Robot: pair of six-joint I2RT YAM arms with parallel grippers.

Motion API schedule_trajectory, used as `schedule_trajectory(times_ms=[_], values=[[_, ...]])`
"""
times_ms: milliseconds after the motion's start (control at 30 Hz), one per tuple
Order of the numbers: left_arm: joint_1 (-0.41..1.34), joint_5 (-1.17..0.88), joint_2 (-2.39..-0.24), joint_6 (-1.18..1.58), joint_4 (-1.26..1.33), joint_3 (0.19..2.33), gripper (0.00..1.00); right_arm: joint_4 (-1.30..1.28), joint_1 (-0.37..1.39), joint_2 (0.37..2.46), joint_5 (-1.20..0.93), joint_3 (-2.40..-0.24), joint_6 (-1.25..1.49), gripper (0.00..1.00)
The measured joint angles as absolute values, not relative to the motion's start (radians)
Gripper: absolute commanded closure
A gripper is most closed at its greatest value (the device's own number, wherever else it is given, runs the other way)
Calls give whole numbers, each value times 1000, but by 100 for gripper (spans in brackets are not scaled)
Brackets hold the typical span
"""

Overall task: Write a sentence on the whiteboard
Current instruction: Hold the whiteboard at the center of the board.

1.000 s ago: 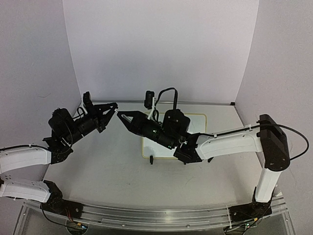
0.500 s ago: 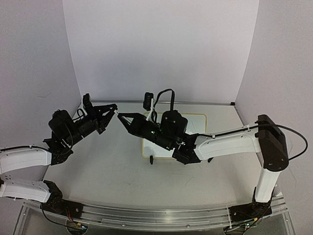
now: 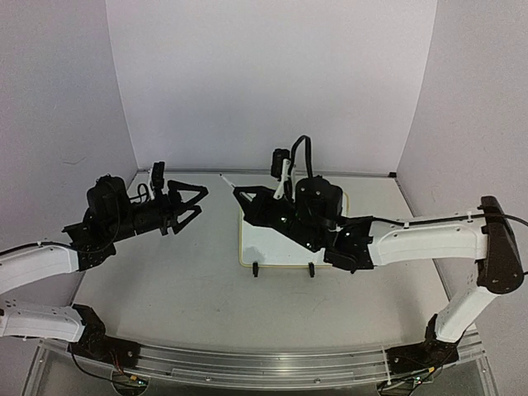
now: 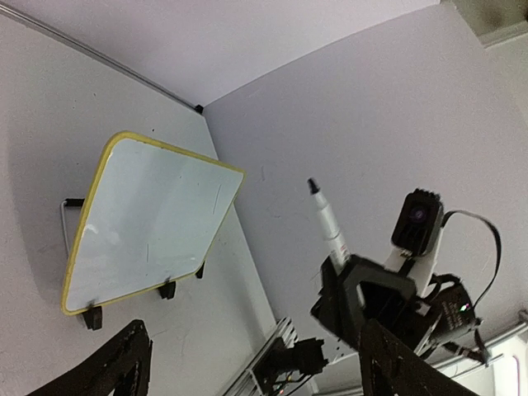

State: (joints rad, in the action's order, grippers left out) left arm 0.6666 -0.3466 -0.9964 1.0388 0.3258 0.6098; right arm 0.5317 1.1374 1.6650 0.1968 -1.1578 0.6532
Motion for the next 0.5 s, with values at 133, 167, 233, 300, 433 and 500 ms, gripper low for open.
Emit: schedule_trajectory(times_ms=[133,167,233,300,433,500], values=[[647,-448,-1002,901,107,713,13,402,1134,1486,244,-1124,552,100],[636,-472,-1007,864,55,736,13,370,1132,1448,249,-1123,529,100],[604,-516,-1030,781,-60,788,12,310,1122,1389,249,-1123,496,100],[574,-553,-1073,702,-161,844,13,260,1097,1343,220,-1110,472,100],[508,-624,-1197,545,-304,958,13,186,975,1276,92,-1049,451,100],[472,-657,-1264,486,-342,1005,14,153,906,1258,20,-1014,445,100]])
